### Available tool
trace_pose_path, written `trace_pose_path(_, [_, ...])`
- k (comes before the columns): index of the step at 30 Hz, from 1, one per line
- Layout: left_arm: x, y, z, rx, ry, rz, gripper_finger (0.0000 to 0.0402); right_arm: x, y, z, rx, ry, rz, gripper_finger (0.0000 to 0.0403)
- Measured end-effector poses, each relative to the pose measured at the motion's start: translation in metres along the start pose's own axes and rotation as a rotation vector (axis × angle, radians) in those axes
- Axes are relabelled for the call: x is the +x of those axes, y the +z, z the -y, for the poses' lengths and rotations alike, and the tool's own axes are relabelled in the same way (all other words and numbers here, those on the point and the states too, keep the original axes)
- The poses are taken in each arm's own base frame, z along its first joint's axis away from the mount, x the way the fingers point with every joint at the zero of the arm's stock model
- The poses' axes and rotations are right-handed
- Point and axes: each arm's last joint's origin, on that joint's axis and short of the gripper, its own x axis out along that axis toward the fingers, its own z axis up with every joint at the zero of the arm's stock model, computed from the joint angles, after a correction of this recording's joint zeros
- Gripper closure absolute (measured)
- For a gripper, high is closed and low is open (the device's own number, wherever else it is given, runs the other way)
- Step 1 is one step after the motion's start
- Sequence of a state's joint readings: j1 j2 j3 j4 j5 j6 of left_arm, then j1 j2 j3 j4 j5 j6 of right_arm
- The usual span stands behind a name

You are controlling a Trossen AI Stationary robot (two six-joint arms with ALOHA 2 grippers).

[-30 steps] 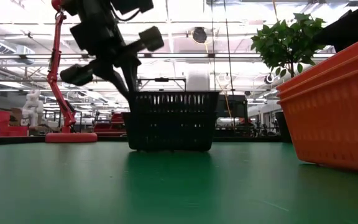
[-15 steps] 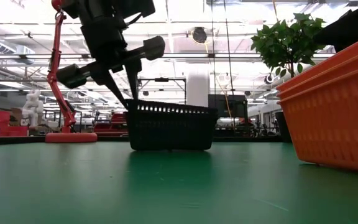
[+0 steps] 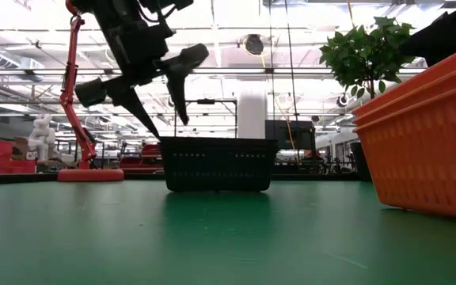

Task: Stack baskets by color
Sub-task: Return to Home Position

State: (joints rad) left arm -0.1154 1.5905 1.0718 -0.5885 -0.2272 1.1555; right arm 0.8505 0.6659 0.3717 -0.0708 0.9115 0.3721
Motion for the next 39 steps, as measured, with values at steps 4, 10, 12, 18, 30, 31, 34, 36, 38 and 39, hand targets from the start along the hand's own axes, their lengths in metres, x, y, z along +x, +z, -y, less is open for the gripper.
trace_pose_path(4, [-0.011, 0.003, 0.004, -0.123, 0.026, -0.038, 0.0190, 0.000, 0.000, 0.000, -0.026, 0.000, 0.000, 0.0301])
trace_pose_path(10, [-0.037, 0.004, 0.007, -0.564, 0.121, -0.058, 0.0190, 0.002, 0.001, 0.003, -0.026, -0.047, 0.010, 0.0301])
trace_pose_path(12, [-0.044, 0.002, 0.007, -0.818, 0.173, -0.049, 0.0190, 0.003, 0.001, 0.004, -0.044, -0.060, 0.011, 0.0308])
trace_pose_path(18, [-0.054, 0.002, 0.028, -1.120, 0.236, 0.056, 0.0223, 0.013, -0.006, 0.008, -0.113, -0.036, 0.081, 0.0363])
trace_pose_path(30, [-0.060, -0.023, 0.084, -1.151, 0.395, 0.514, 0.0377, 0.021, -0.031, 0.028, -0.146, 0.076, 0.195, 0.0401])
trace_pose_path(31, [-0.059, -0.025, 0.089, -1.142, 0.409, 0.554, 0.0387, 0.022, -0.032, 0.030, -0.144, 0.078, 0.196, 0.0401])
trace_pose_path(34, [-0.056, -0.033, 0.104, -1.139, 0.457, 0.668, 0.0397, 0.022, -0.033, 0.033, -0.132, 0.098, 0.212, 0.0401])
trace_pose_path(36, [-0.053, -0.038, 0.113, -1.148, 0.485, 0.718, 0.0391, 0.022, -0.031, 0.034, -0.105, 0.105, 0.233, 0.0402])
trace_pose_path(38, [-0.050, -0.042, 0.121, -1.163, 0.505, 0.754, 0.0385, 0.022, -0.031, 0.036, -0.088, 0.094, 0.237, 0.0402])
trace_pose_path(39, [-0.049, -0.044, 0.125, -1.169, 0.509, 0.769, 0.0384, 0.023, -0.031, 0.037, -0.084, 0.090, 0.239, 0.0402])
